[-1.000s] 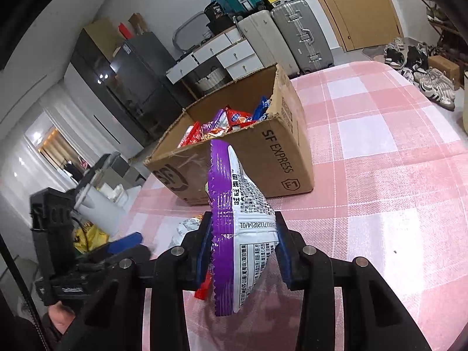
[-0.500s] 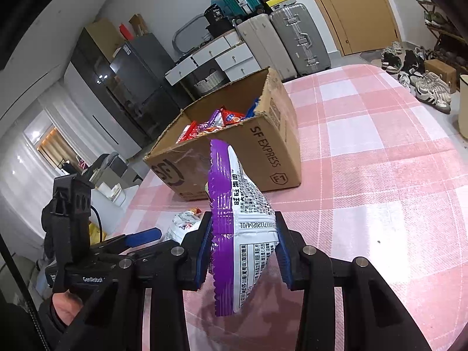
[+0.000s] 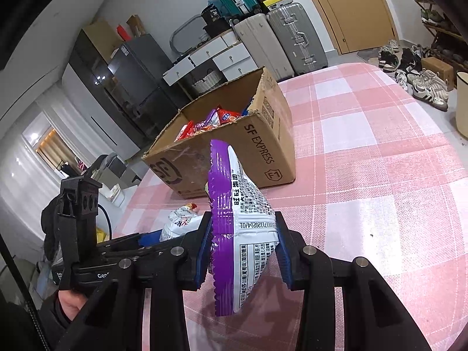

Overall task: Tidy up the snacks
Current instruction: 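Grasp the white chip bag with the left gripper while the right gripper holds the purple bag, then carry the chip bag and purple bag over the box with both grippers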

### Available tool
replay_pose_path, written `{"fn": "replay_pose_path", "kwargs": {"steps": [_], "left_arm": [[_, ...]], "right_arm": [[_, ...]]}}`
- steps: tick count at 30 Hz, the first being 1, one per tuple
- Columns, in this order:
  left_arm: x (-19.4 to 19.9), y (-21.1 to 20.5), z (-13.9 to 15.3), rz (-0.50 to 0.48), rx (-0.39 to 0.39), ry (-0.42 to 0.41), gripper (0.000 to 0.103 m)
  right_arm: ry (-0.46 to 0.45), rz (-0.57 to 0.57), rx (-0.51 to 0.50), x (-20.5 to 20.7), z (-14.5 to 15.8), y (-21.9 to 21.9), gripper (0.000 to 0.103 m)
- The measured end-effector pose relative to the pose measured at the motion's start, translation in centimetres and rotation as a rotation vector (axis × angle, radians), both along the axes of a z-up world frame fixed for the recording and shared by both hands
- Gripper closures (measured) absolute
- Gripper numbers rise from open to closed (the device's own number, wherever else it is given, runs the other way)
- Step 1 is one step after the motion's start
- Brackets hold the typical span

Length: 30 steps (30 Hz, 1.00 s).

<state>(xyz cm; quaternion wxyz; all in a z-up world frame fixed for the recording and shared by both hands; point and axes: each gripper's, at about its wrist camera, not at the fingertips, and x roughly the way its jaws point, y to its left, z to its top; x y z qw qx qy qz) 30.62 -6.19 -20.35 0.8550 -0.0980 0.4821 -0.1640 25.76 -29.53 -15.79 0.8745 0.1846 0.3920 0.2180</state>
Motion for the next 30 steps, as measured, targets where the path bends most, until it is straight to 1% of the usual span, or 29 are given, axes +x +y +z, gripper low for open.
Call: {"fn": "replay_pose_path", "kwargs": {"steps": [3, 8, 13, 17, 24, 28, 30], "left_arm": [[-0.2, -0.7, 0.4, -0.007, 0.024, -0.003, 0.050], [-0.4, -0.7, 0.5, 0.009, 0.011, -0.004, 0.050], [-0.7, 0.3, 0.9, 0.026, 0.002, -0.012, 0.050], [-2.2, 0.9, 1.3, 0.027, -0.004, -0.023, 0.050], [-3.8, 2.1, 3.3, 0.033, -0.012, -0.060, 0.050], [-5.0, 3.3, 5.0, 0.036, -0.023, -0.092, 0.050], [-5.8, 4.1, 5.9, 0.056, -0.017, -0.110, 0.050]], "right_arm": [[-0.005, 0.003, -0.006, -0.1, 0.1, 0.1, 0.064], [-0.016, -0.001, -0.006, -0.2, 0.2, -0.1, 0.064], [-0.020, -0.011, -0.009, -0.3, 0.2, -0.3, 0.064], [-0.021, -0.011, -0.014, -0.3, 0.2, -0.2, 0.064], [-0.042, 0.010, -0.018, -0.7, 1.0, 0.5, 0.064], [-0.061, 0.017, -0.019, -1.0, 1.8, 0.9, 0.064], [-0.074, 0.021, -0.017, -1.2, 2.4, 1.0, 0.064]]}}
